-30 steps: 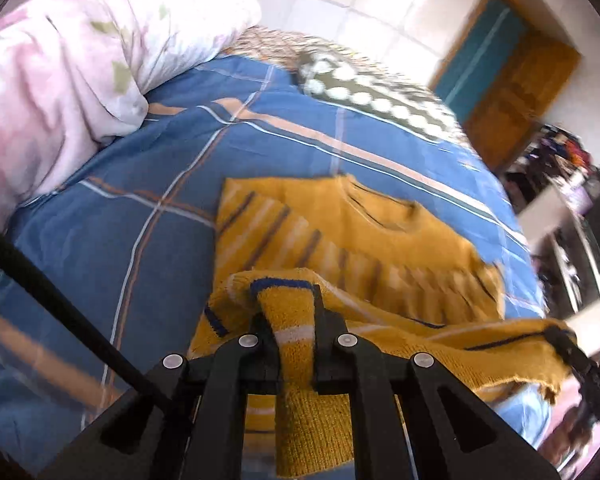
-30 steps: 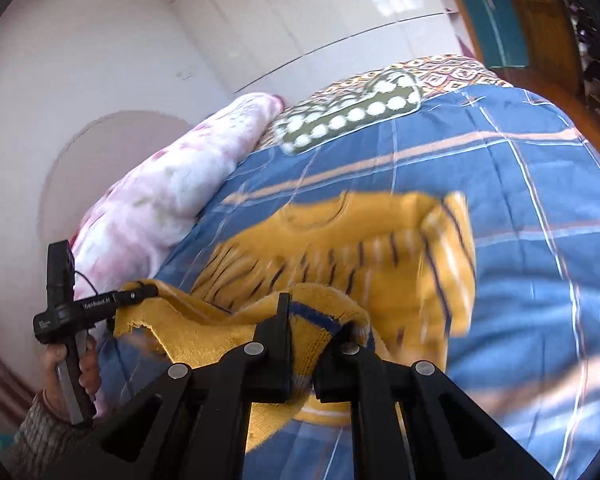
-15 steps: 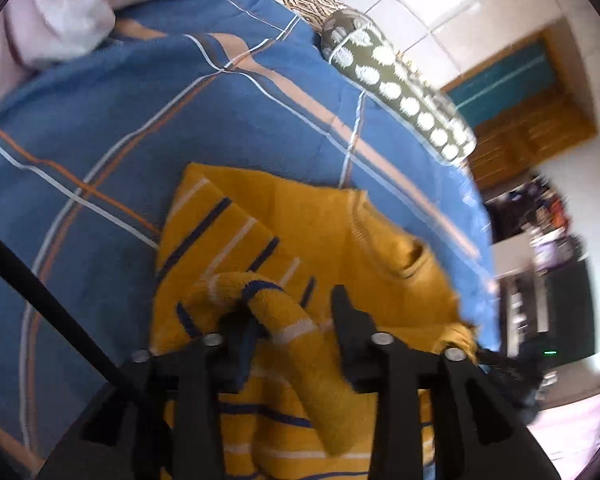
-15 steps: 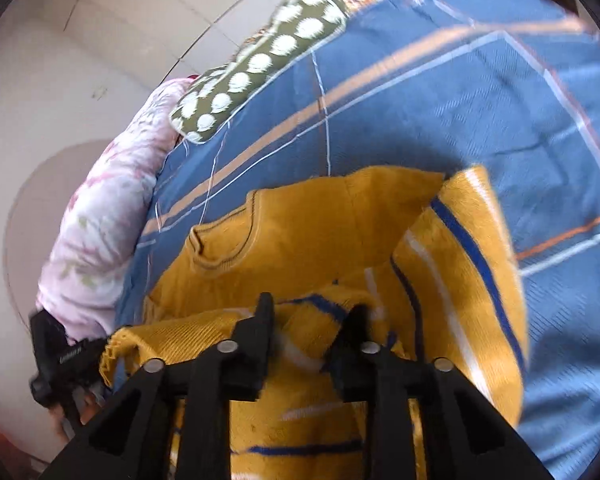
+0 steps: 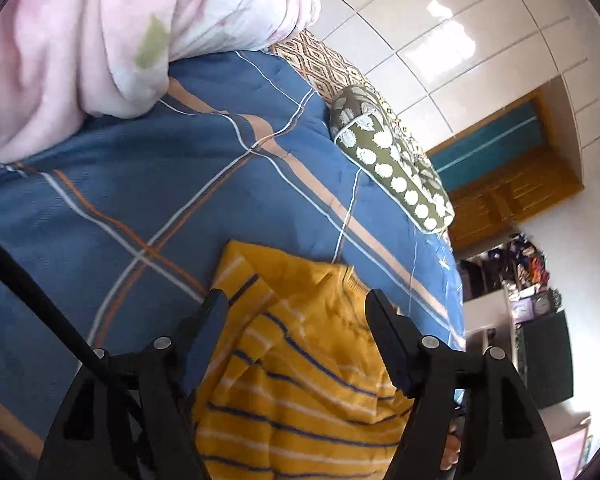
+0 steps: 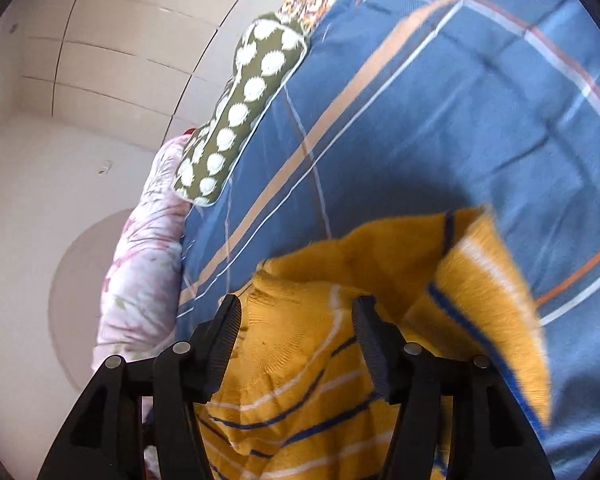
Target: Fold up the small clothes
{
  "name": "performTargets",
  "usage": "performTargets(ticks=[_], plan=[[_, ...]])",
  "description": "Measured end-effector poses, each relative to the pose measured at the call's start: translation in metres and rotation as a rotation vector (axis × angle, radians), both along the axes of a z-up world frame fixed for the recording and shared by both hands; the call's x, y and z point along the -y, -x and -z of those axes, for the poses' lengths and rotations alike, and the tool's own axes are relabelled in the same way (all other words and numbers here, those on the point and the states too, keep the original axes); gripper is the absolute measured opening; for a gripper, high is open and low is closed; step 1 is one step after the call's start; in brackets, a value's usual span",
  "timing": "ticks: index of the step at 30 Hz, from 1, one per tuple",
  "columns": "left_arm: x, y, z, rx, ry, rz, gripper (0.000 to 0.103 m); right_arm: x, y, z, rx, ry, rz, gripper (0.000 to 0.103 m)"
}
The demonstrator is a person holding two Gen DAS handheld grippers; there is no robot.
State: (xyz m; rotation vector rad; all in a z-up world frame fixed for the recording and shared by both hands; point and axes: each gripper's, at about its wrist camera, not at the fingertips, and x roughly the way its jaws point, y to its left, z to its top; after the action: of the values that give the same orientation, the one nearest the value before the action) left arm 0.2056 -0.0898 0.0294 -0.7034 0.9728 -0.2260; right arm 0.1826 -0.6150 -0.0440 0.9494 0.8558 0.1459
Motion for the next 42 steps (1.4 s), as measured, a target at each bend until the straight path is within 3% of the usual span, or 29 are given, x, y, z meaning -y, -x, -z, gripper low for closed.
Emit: performTargets(ticks=[7,11,14,17,19,22,26,29,30,32,35,39,42], plan=[[0.017,0.069,0.000,0.046,-0.214,0.132,0.071,-0.004,0.067,-0.026,-0.003,0.303,-0.107,0.063],[0.026,0.115,0.023,0.063,-0.291,0.169,0.071,-0.019,0.115,-0.017,-0.004,0.349,-0.208,0.061],[0.034,0.140,0.047,0.053,-0.355,0.164,0.071,-0.033,0.130,-0.002,-0.049,0.426,-0.281,0.007],[0.039,0.164,0.075,0.026,-0.406,0.138,0.071,-0.013,0.142,0.007,-0.094,0.495,-0.203,0.005],[0.039,0.173,0.087,0.024,-0.428,0.122,0.071,0.000,0.147,0.014,-0.131,0.483,-0.175,0.006],[0.046,0.188,0.093,0.102,-0.522,0.108,0.071,-0.009,0.155,0.001,-0.138,0.580,-0.188,0.013],[0.057,0.207,0.101,0.181,-0.618,0.112,0.077,-0.035,0.163,-0.039,-0.057,0.707,-0.154,0.019],[0.063,0.220,0.105,0.231,-0.680,0.101,0.080,-0.058,0.161,-0.062,0.040,0.734,-0.137,0.023],[0.064,0.223,0.104,0.238,-0.683,0.100,0.081,-0.067,0.154,-0.065,0.054,0.746,-0.134,0.031],[0.063,0.228,0.102,0.248,-0.671,0.096,0.081,-0.092,0.130,-0.061,0.048,0.757,-0.172,0.036],[0.057,0.232,0.096,0.257,-0.621,0.083,0.081,-0.119,0.084,-0.046,-0.011,0.754,-0.227,0.036],[0.046,0.234,0.083,0.299,-0.563,0.053,0.081,-0.122,0.035,-0.030,-0.044,0.809,-0.210,0.036],[0.031,0.234,0.075,0.303,-0.540,0.010,0.081,-0.103,-0.001,-0.004,-0.176,0.860,-0.146,0.036]])
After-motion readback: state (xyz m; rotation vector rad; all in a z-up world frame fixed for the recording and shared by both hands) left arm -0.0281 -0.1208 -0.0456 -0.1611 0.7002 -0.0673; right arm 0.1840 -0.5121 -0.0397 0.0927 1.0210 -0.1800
